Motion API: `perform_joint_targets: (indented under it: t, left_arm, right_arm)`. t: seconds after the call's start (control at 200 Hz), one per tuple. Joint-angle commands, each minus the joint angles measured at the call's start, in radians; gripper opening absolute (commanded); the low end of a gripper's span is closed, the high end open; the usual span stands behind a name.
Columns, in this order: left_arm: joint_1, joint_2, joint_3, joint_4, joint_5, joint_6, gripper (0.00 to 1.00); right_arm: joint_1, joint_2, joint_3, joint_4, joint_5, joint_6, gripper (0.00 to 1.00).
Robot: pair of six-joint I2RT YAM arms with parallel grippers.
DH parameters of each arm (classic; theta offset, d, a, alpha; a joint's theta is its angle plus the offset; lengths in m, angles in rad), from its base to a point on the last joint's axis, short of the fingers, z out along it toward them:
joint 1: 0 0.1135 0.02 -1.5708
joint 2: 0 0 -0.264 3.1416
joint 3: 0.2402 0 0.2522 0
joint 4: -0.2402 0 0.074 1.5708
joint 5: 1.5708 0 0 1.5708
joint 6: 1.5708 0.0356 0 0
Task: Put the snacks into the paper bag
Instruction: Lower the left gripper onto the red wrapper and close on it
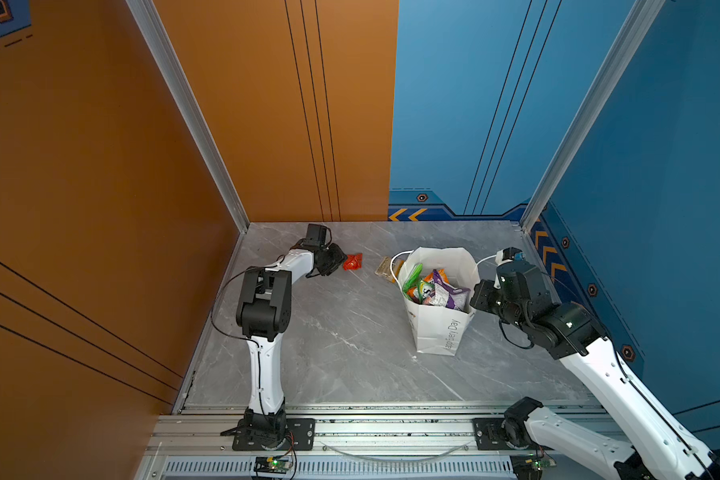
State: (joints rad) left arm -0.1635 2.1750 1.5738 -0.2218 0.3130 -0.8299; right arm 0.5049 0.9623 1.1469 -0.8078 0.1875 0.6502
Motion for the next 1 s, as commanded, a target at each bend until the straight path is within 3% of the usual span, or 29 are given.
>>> perform_joint_targets:
  t: [0.0, 0.205, 0.375, 0.636, 0.996]
  left_arm:
    - [-0.013, 0.050, 0.056, -0.064, 0.030, 0.026, 0.42]
    - [-0.026, 0.046, 0.040, -0.068, 0.020, 0.033, 0.14]
    - [-0.068, 0.008, -0.004, -0.068, 0.009, 0.051, 0.02]
    - [-0.095, -0.213, -0.234, -0.024, -0.069, -0.001, 0.00]
    - [-0.124, -0.677, -0.634, -0.027, -0.157, 0.034, 0.00]
  right_arm:
    - [-0.002, 0.012, 0.010, -0.007, 0.003, -0.015, 0.00]
    - [-0.006, 0.016, 0.007, -0.004, -0.003, -0.017, 0.00]
    - [-0.006, 0.012, 0.001, 0.006, -0.014, -0.009, 0.00]
    - [-0.005, -0.014, -0.013, -0.011, 0.000, -0.008, 0.00]
    - [-0.008, -0.043, -0.015, -0.026, 0.013, -0.011, 0.00]
